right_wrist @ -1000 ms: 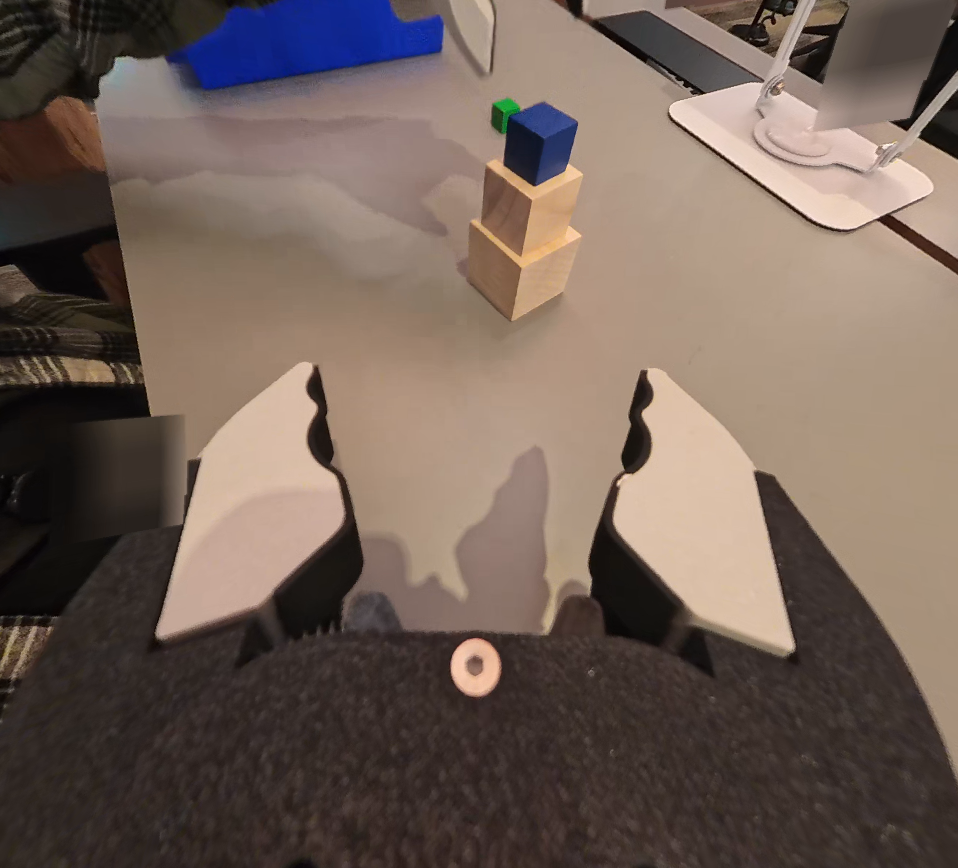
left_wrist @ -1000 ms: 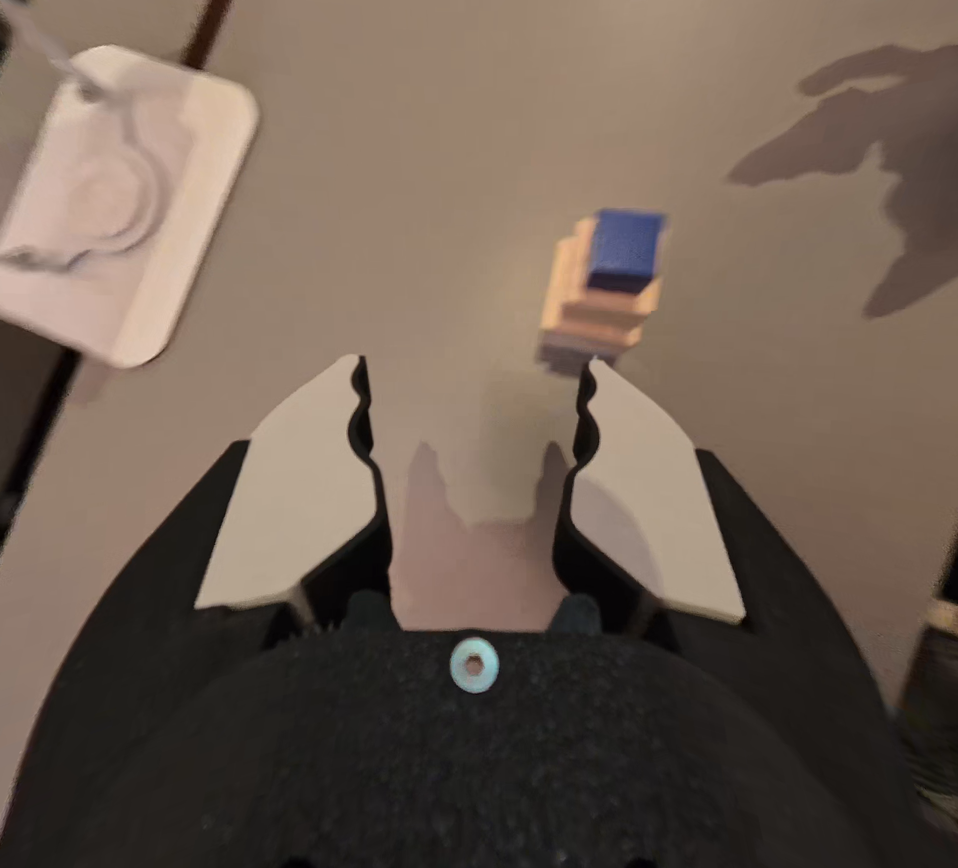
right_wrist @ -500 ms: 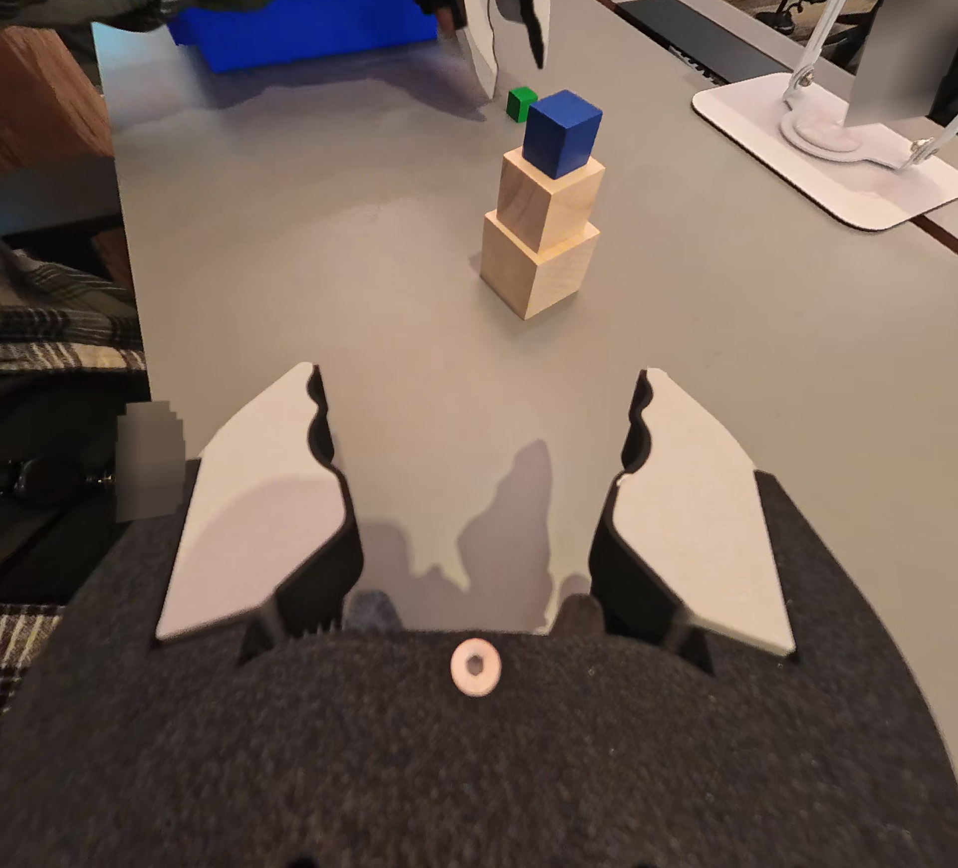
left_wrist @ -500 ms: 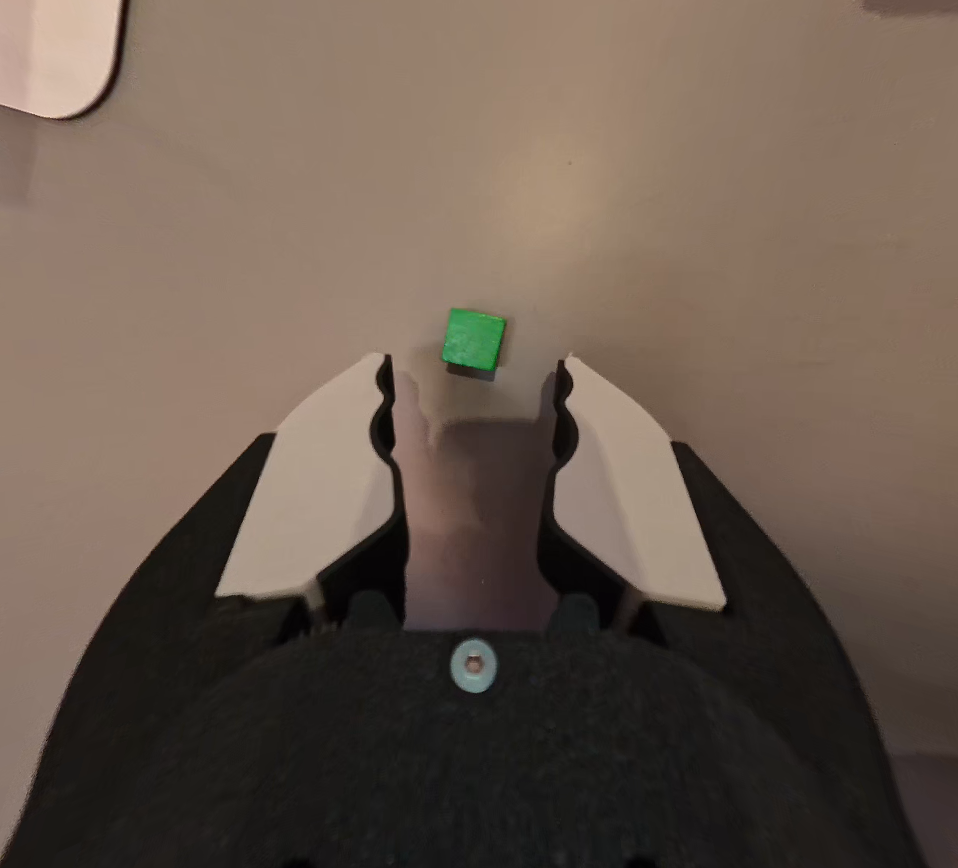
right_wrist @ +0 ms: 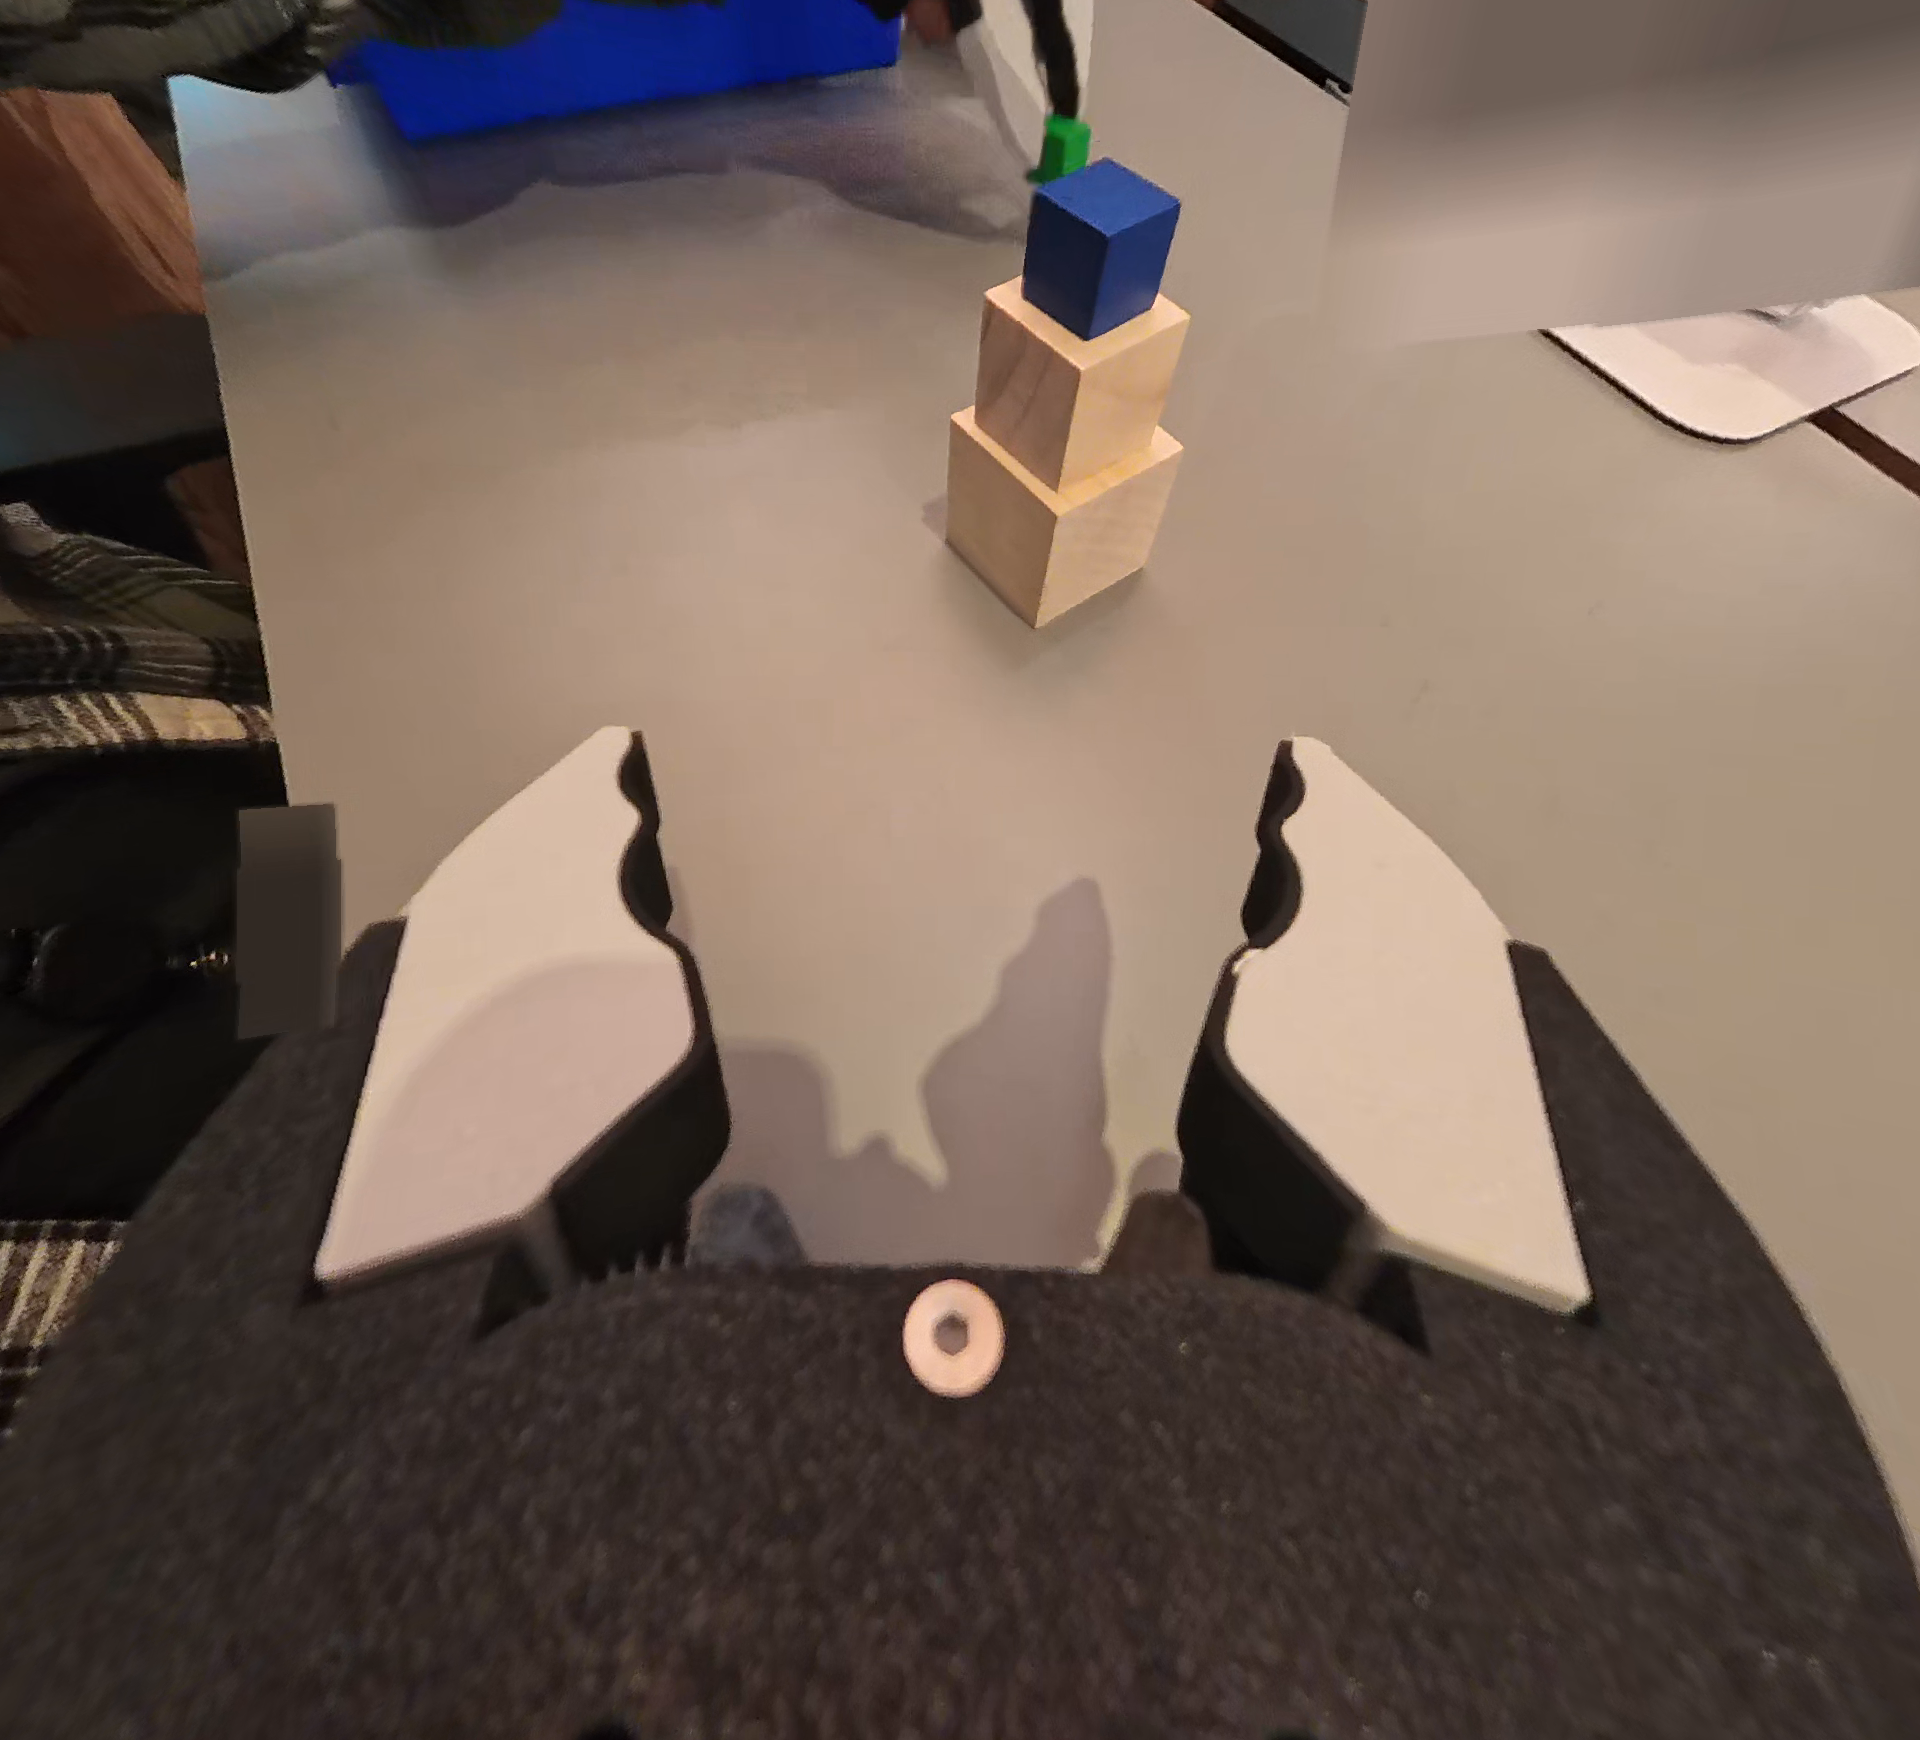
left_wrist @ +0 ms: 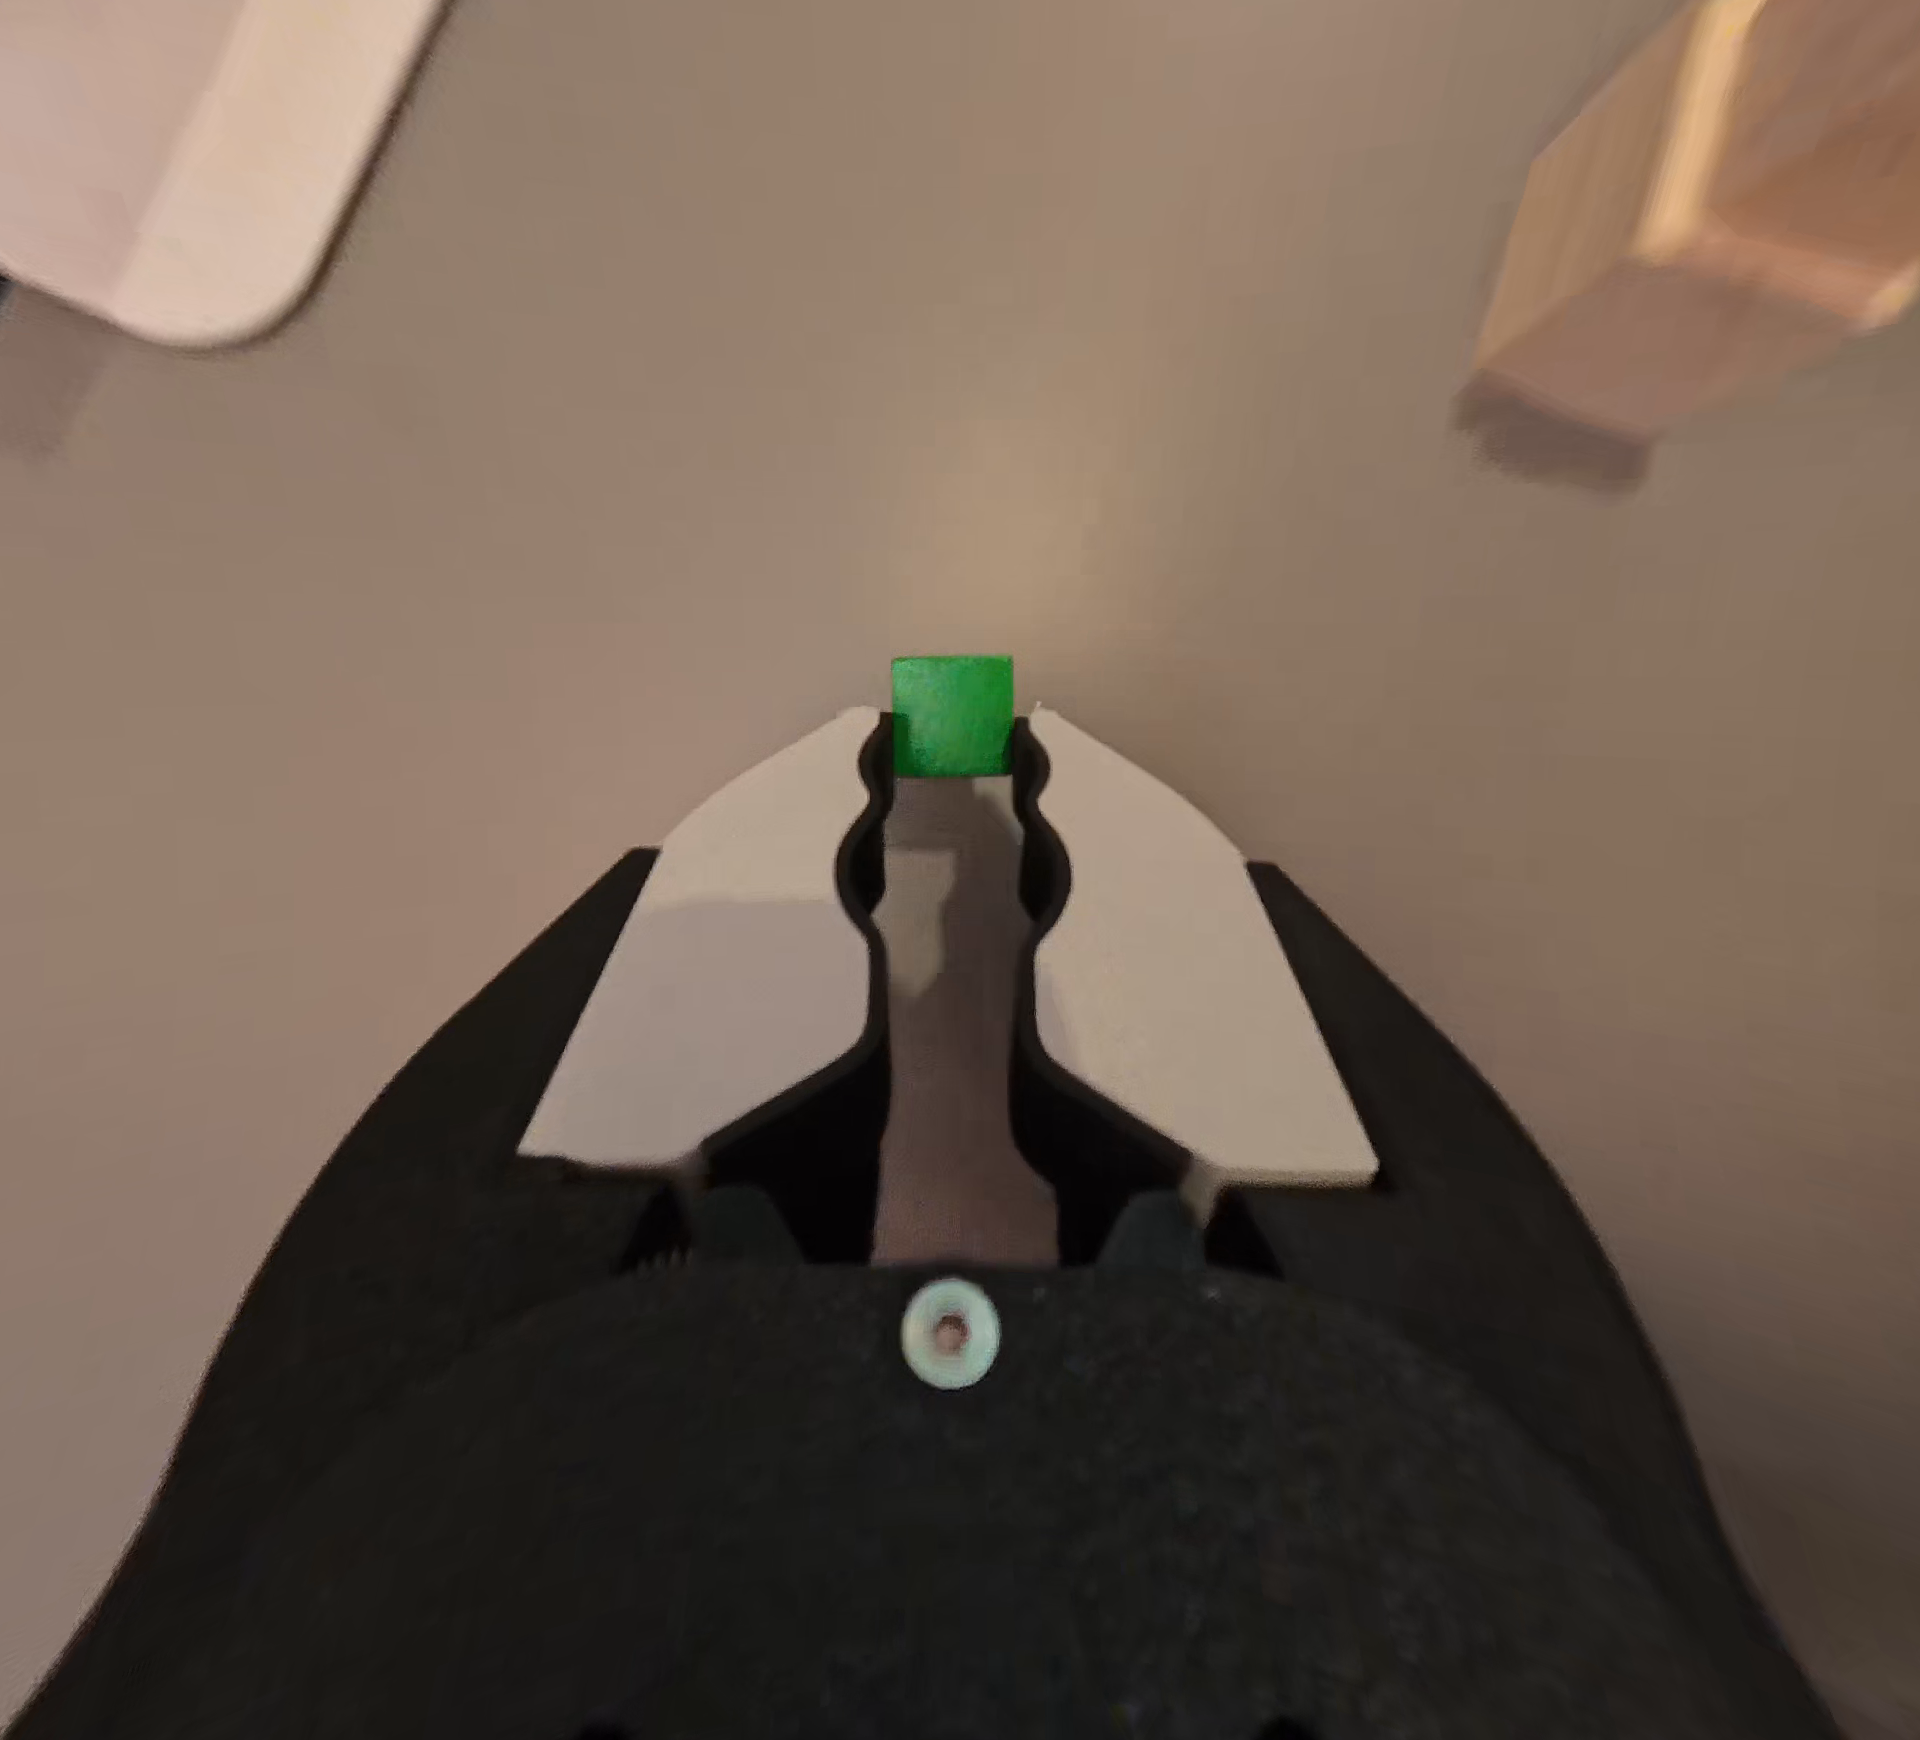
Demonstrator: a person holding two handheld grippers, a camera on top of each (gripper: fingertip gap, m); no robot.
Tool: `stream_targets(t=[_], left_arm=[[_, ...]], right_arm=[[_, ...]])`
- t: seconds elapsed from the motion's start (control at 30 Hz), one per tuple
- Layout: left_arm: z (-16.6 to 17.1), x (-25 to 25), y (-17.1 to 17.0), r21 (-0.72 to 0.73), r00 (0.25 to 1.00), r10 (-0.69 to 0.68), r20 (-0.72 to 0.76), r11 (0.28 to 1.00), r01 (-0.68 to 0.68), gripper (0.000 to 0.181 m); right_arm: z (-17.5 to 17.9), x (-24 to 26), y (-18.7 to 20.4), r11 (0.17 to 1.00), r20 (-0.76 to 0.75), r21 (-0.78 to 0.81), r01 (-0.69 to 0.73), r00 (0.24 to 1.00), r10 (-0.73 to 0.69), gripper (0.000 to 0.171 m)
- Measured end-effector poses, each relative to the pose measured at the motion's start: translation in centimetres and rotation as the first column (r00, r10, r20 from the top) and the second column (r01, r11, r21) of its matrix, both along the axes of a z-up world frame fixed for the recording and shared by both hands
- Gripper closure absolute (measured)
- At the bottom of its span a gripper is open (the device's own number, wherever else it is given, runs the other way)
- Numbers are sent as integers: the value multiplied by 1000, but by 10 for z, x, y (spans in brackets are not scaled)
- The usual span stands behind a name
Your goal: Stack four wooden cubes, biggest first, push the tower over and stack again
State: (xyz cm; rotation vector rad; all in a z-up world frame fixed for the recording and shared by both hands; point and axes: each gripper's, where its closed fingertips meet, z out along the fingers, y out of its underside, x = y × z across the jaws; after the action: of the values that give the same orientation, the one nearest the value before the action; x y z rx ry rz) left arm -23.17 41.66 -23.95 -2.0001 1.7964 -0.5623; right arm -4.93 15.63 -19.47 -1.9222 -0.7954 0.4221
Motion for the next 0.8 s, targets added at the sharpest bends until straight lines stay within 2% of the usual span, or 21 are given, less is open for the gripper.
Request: stream_targets(t=[0.13, 0.27, 0.43, 0.8], left_arm=[[66, 46, -48, -51, 986, 11, 168, 999, -3, 160], [99, 81, -102, -53, 988, -23, 151, 998, 31, 160], [108, 106, -139, -55, 992, -72, 105, 995, 78, 160], [90, 115, -141, 20, 996, -87, -29, 996, 87, 160]], right_arm=[[1, 2, 0, 1000, -5, -3, 10, 1000, -10, 63], [0, 1, -1, 1000, -2, -7, 10, 1000, -10, 63], [2, 0, -3, 1000, 9, -4, 8, 1000, -8, 63], [8, -1, -6, 1000, 3, 8, -1, 1000, 1, 64]])
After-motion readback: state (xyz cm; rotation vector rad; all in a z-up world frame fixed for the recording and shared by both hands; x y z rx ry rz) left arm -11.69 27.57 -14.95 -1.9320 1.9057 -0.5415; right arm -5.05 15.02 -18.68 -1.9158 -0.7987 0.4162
